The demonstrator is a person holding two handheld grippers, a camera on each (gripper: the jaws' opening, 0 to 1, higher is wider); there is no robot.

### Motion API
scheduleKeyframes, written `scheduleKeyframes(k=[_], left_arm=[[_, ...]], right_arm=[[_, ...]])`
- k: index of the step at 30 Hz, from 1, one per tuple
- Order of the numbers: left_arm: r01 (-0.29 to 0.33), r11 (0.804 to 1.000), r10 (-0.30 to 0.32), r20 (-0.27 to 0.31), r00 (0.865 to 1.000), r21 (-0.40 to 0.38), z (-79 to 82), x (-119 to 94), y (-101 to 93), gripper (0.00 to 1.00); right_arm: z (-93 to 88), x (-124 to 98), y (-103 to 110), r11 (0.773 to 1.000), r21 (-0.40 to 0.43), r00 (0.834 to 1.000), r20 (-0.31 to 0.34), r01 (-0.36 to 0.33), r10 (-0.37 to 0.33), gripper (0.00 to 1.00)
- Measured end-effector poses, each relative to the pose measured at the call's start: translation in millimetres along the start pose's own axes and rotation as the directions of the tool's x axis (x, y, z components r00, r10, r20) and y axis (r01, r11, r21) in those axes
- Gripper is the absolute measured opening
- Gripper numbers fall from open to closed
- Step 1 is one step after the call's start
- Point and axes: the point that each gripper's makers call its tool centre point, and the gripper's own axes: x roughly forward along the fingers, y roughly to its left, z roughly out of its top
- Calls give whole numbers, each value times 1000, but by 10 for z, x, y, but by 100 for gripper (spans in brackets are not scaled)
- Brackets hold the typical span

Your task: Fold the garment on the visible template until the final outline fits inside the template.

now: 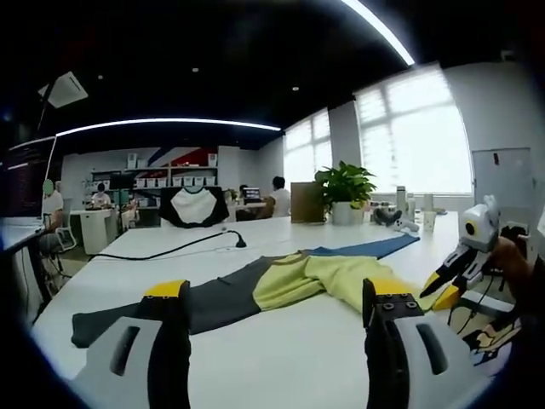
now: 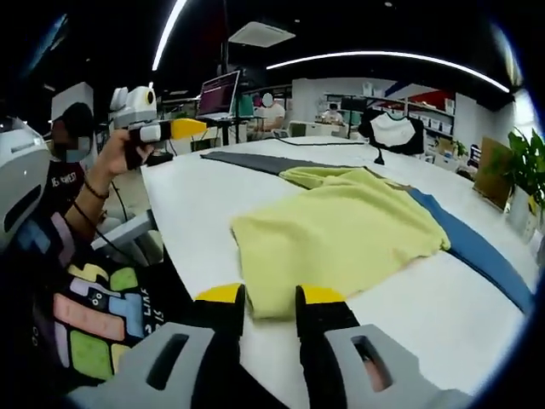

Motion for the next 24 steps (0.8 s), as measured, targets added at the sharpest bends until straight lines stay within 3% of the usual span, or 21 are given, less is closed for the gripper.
scheduleKeyframes(k=[1, 4, 7, 11, 15, 19, 24], left_arm=[[2, 1000, -2, -4, 1000, 4, -8, -4, -7, 87], [4, 1000, -4, -13, 1000, 12, -27, -6, -29, 87], [24, 1000, -24, -24, 999, 10, -62, 25, -81, 86], [41, 999, -41, -53, 998, -2, -149, 77, -134, 85], [51, 999, -51, -59, 997, -7, -165, 82, -157, 84], [64, 998, -65, -53, 997, -10, -165, 104, -207, 83], [117, 993, -120, -81, 990, -30, -277, 211, -377, 78]], right_arm=[[-27, -6, -4, 999, -39, 1000, -15, 8, -8, 22], [-6, 25, 29, 1000, 26, 1000, 27, -3, 2, 14], [69, 6, -73, 998, 30, 996, 67, 54, -56, 4], [264, -66, -145, 996, -22, 984, 158, 85, -80, 3], [415, -162, -273, 995, 42, 971, 218, 92, -99, 3], [631, -298, -456, 989, 30, 954, 263, 142, -145, 3], [843, -434, -675, 982, 58, 930, 315, 180, -189, 3]])
